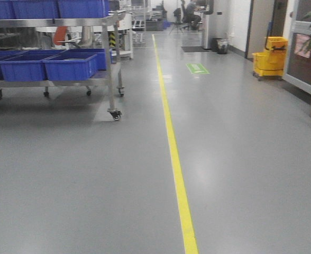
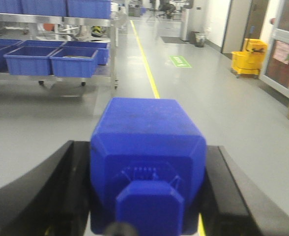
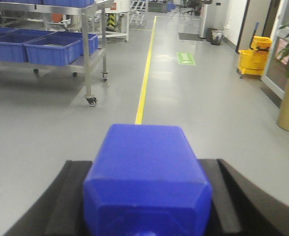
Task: Pick and sort blue part to right shelf
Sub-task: 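Drive the base away from the table along the yellow-lined aisle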
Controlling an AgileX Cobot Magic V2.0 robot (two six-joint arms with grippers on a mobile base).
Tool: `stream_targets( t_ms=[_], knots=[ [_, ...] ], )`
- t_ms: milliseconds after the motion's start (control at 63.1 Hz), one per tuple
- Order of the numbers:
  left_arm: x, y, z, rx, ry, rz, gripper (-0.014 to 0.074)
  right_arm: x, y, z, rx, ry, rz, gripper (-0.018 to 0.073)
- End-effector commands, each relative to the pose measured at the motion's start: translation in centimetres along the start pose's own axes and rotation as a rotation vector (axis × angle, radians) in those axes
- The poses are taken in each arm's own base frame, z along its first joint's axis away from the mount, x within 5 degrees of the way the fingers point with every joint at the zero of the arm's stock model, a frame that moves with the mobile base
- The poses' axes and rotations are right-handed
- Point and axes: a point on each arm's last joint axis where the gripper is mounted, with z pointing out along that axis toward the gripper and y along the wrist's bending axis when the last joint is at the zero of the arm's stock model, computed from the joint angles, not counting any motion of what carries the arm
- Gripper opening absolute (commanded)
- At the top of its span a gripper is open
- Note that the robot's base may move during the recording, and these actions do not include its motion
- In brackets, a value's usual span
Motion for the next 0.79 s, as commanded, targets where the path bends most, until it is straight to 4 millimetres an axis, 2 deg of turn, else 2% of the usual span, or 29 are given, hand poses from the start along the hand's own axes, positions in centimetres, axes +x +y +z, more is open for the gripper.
stream_targets(
  t_ms=[0, 776],
  knots=[
    [-1.63, 0.03, -0.20, -0.008, -0.108, -0.011, 0.0407, -1.81, -0.07, -0.18, 0.009, -0.116, -0.021, 0.0444],
    [-1.63, 0.03, -0.20, -0.008, -0.108, -0.011, 0.0407, -1.81, -0.07, -0.18, 0.009, -0.116, -0.021, 0.0444]
  ],
)
